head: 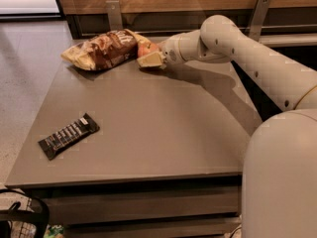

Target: Move apple near brown chip bag

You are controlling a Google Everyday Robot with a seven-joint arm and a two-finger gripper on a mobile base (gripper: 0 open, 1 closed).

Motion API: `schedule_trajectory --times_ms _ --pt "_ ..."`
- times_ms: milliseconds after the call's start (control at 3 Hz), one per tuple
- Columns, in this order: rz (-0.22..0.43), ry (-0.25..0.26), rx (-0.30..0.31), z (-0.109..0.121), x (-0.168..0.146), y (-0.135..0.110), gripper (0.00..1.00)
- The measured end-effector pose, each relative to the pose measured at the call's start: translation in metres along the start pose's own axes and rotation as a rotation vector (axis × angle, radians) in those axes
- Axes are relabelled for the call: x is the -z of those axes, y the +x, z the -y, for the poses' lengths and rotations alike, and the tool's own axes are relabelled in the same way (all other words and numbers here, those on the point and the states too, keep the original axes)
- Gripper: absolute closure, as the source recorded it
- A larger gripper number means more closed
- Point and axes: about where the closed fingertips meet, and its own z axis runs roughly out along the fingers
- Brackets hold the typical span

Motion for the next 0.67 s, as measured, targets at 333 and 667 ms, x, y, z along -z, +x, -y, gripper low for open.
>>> schedule_trajectory --times_ms 333,667 --pt "-0.001 -0.004 0.0 -0.0017 -0.0026 0.0003 0.13" --pt "-0.001 -0.005 0.0 -0.0018 -0.0028 0.0003 0.0"
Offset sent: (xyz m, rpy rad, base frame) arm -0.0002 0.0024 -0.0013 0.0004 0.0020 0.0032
